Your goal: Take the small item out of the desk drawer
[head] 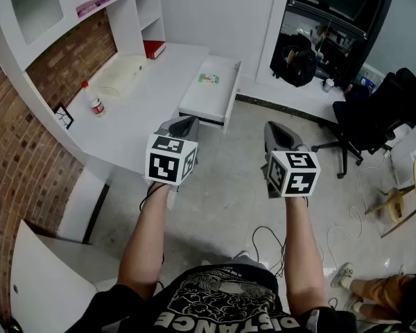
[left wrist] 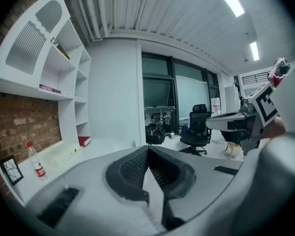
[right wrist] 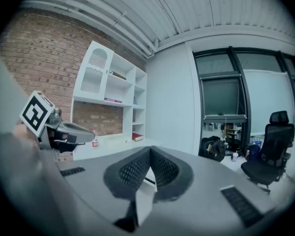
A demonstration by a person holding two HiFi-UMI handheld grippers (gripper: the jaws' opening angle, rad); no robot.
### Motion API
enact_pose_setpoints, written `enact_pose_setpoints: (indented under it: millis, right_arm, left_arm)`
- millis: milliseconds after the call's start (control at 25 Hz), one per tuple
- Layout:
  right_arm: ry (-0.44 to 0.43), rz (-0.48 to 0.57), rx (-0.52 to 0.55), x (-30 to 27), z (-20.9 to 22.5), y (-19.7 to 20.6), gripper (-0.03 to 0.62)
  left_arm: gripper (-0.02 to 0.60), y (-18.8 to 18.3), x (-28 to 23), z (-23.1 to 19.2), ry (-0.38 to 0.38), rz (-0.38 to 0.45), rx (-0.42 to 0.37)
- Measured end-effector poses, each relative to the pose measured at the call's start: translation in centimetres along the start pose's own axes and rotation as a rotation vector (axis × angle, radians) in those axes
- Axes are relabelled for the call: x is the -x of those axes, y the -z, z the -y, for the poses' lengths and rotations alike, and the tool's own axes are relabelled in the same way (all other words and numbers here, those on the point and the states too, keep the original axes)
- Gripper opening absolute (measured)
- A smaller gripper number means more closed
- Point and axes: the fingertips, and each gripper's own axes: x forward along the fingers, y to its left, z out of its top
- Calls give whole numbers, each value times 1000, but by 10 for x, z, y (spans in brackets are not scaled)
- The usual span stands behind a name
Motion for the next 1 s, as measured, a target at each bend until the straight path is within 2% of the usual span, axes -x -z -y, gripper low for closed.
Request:
enact_pose_setpoints:
  millis: [360, 720, 1000]
  right_arm:
    - [26, 18, -29, -1, 13, 3, 8]
    - [9, 13, -35, -15, 37, 13, 74]
    - [-9, -4, -32, -39, 88, 21, 137]
  left_arm:
    - [8, 3, -12, 3, 8, -14, -5]
    - [8, -1, -45, 12, 19, -18, -14]
    - [8, -16, -100, 27, 6, -18, -32]
